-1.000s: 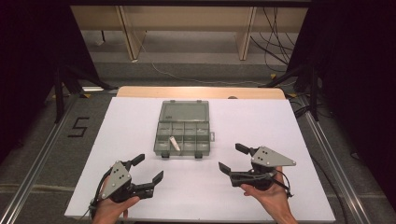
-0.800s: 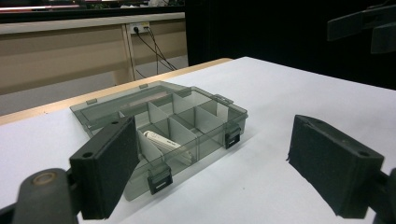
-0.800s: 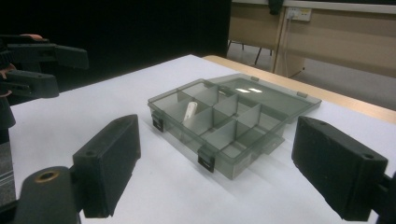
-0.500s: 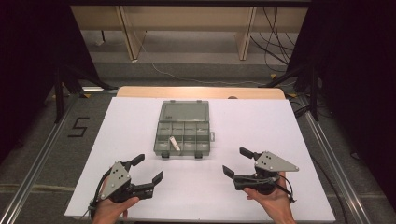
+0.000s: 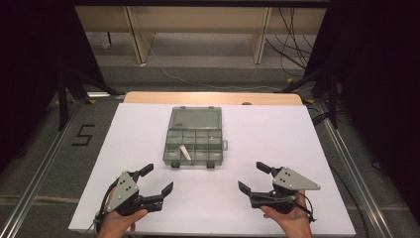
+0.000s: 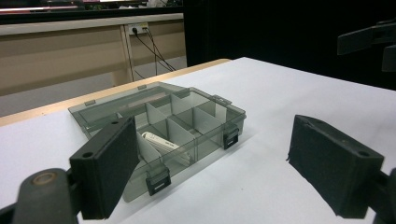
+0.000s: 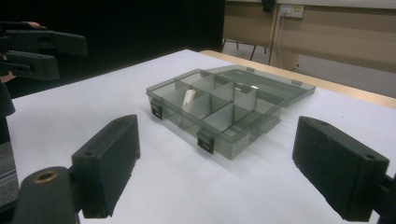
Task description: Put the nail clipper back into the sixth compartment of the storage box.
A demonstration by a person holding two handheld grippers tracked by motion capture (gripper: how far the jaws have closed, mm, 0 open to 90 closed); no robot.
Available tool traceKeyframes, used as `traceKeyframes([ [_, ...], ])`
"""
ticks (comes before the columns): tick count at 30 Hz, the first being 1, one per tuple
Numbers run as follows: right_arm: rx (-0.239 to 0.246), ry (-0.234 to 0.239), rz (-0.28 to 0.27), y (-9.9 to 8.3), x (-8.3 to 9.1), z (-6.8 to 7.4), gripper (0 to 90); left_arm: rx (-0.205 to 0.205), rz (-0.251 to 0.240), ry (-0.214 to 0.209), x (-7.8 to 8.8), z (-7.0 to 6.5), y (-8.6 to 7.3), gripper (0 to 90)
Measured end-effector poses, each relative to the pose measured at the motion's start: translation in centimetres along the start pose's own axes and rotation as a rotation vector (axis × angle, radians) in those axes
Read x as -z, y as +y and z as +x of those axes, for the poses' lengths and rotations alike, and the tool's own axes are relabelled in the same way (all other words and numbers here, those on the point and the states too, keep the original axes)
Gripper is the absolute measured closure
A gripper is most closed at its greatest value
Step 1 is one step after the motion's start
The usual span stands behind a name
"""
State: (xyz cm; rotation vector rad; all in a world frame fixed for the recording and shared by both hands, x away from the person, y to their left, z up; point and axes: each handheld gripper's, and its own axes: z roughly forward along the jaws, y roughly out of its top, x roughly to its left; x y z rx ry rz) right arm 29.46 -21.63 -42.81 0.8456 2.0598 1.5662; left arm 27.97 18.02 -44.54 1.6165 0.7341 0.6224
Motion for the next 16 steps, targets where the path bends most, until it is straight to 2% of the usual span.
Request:
traceKeyframes([
  [1, -0.014, -0.007, 0.009, 0.01, 0.13, 0.08, 16.1, -0.001, 0.007, 0.005, 0.06, -0.02, 0.02, 15.7],
  [5, 0.002, 0.006, -0.002, 0.06, 0.1, -0.14, 16.1, -0.003, 0.009, 0.006, 0.02, -0.06, 0.02, 15.7],
  [6, -0.003, -0.01, -0.003, 0.05, 0.15, -0.12, 16.1, -0.003, 0.009, 0.006, 0.02, -0.06, 0.02, 15.7],
  [16, -0.003, -0.014, -0.004, 0.11, 0.17, -0.15, 16.0, -0.003, 0.009, 0.005, 0.01, -0.05, 0.02, 15.7],
])
